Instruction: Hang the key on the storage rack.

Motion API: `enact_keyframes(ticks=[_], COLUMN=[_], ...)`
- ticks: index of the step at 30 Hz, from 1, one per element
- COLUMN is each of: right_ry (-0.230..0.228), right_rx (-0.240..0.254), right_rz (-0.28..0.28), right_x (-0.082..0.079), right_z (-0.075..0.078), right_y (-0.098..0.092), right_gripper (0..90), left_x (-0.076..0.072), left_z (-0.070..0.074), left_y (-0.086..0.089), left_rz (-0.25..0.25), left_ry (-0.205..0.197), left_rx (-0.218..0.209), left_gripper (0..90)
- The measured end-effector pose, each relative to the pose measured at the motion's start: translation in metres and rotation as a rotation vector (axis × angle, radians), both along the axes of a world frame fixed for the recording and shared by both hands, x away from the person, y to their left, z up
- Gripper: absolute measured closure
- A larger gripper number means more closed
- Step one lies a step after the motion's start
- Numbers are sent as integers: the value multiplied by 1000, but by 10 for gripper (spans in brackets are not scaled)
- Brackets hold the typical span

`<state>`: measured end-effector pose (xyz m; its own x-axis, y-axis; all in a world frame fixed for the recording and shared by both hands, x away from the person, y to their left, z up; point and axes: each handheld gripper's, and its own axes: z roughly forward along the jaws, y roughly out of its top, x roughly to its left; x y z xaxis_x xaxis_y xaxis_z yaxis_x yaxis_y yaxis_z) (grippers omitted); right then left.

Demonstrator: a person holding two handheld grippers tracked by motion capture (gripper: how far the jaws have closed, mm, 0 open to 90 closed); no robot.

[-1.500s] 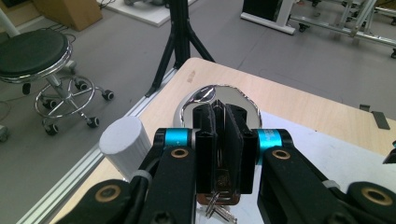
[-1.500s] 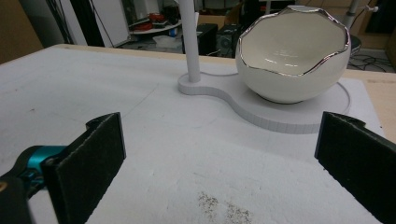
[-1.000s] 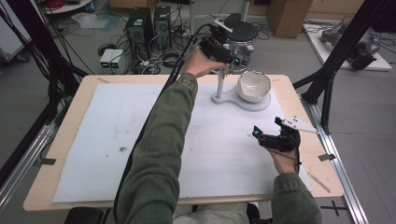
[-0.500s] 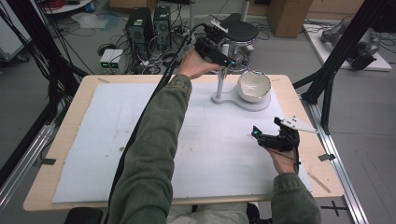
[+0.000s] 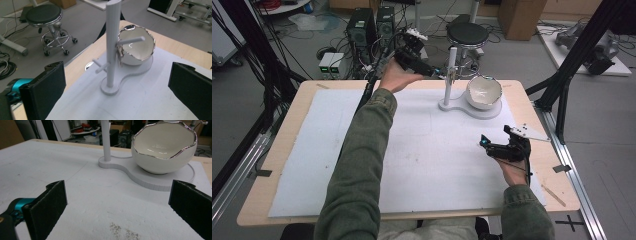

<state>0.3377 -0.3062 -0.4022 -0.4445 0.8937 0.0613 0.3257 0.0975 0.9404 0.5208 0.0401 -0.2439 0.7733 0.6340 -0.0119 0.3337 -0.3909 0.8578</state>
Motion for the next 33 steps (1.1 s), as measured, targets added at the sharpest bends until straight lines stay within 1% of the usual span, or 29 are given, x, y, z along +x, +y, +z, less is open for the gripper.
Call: enact_keyframes(ticks=[2,3,4,7,12,14,16,22,31,33], right_ry=[3,2,1,3,5,5,10,10,10,9], right_rx=[-1,-4,-4,-8,-10,-17,-13,-20,-21,-22], right_rz=[-3,1,2,4,7,8,7,5,6,6], right_x=[0,1,1,1,1,1,1,2,2,2], right_z=[0,0,0,-1,-1,-1,-1,-1,-2,-2], right_y=[1,1,1,2,4,4,5,5,6,6], right_gripper=[7,7,7,7,7,7,7,7,7,7], left_x=[-4,-7,-10,-16,-28,-32,-36,-48,-61,-63], left_z=[-2,-4,-6,-10,-16,-18,-19,-21,-35,-37], left_y=[9,14,18,30,53,59,65,82,108,112], left_rz=[13,23,26,43,69,77,80,97,150,154], left_ry=[-4,-6,-9,-8,-8,-9,-11,-20,-10,-10], left_rx=[-12,-9,4,10,-6,-8,-7,-14,-33,-38], left_gripper=[16,16,16,16,16,16,17,17,17,16])
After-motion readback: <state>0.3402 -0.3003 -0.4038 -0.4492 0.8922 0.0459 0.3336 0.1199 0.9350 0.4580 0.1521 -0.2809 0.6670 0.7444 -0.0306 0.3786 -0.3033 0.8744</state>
